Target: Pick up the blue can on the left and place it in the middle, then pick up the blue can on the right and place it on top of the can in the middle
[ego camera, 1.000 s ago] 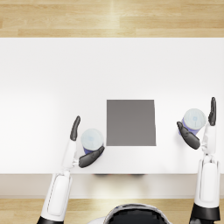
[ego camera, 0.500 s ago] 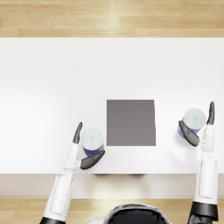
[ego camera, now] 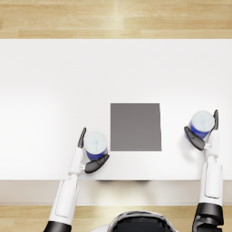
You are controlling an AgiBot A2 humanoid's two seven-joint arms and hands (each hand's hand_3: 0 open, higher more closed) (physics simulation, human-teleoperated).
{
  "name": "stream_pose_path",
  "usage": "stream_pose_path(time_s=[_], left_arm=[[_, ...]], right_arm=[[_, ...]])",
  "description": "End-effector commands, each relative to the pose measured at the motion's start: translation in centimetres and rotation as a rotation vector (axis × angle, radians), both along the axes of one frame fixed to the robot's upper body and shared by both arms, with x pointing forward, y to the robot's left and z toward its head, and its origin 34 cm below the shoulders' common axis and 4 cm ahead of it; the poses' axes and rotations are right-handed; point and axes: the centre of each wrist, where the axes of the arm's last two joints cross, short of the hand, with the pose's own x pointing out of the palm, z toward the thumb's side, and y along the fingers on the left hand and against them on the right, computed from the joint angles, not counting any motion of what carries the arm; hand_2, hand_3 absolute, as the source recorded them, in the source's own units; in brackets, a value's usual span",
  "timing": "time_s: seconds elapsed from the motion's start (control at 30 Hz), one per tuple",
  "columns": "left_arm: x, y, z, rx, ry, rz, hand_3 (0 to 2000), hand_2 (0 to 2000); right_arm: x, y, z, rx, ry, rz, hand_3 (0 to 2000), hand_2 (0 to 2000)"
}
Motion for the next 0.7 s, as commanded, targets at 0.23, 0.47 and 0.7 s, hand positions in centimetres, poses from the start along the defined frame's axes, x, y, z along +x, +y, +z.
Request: stream_pose_path(time_s=[0.23,0.47,0.7], left_arm=[[0.9,-0.9,0.0,-0.019,0.002,-0.001,0,0],[1.2,-1.3,-0.4,-0.031,0.000,-0.043,1520,2000],[4.4,-4.7,4.0,-0.098,-0.124,-0.094,1520,2000]], right_arm=[[1.1,-0.1,-0.4,0.032,0.026,-0.006,0,0],[1.2,0.3,0.4,0.046,0.004,0.098,1520,2000],[-0.1,3.5,5.5,-0.020,-0.218,0.177,1520,2000]])
